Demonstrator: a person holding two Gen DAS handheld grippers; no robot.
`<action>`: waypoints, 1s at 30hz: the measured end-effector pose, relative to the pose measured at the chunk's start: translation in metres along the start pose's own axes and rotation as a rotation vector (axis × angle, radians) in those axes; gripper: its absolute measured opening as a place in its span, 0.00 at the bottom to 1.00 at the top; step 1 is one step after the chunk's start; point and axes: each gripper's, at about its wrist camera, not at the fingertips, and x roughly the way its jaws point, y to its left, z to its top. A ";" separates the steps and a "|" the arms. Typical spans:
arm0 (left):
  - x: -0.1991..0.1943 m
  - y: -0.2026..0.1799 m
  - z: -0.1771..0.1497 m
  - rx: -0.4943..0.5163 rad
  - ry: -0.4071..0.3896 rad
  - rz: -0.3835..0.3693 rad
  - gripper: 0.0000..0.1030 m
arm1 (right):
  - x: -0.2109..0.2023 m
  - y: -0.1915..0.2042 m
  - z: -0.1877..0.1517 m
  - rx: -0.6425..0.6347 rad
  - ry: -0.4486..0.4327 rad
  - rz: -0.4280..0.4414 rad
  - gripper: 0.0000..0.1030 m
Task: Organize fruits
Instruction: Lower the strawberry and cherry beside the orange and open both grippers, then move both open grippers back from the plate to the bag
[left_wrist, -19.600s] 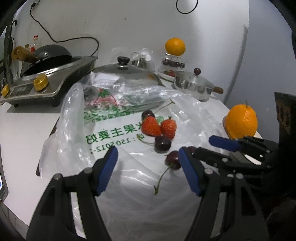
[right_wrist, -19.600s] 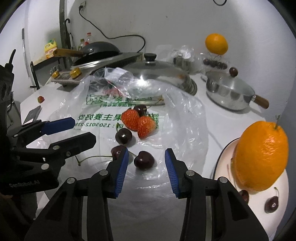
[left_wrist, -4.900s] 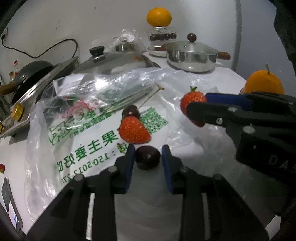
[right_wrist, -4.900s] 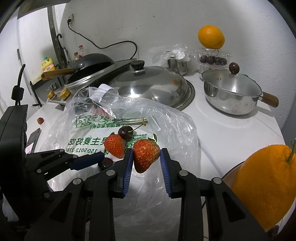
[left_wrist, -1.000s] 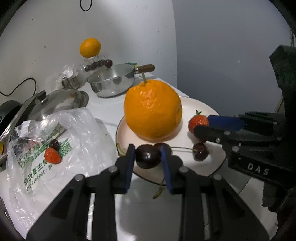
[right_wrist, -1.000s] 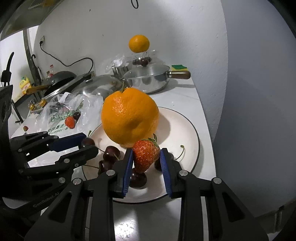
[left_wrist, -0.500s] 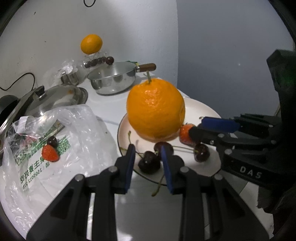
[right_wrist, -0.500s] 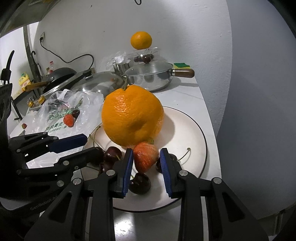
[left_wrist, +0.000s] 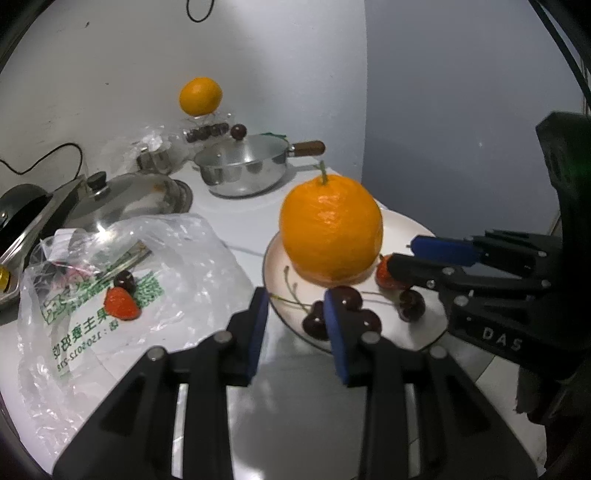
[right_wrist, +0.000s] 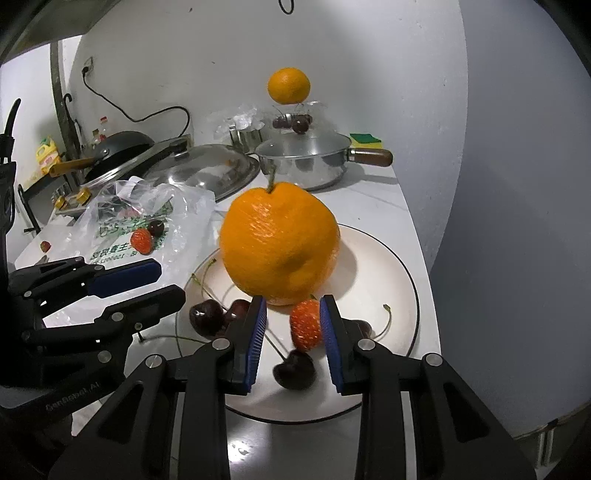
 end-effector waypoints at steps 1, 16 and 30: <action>-0.002 0.003 0.000 -0.005 -0.003 0.002 0.32 | -0.001 0.002 0.001 -0.003 -0.003 -0.001 0.31; -0.025 0.042 -0.008 -0.076 -0.035 0.030 0.34 | -0.015 0.037 0.018 -0.038 -0.039 -0.006 0.31; -0.053 0.096 -0.022 -0.181 -0.093 0.070 0.62 | -0.011 0.084 0.033 -0.093 -0.048 0.003 0.31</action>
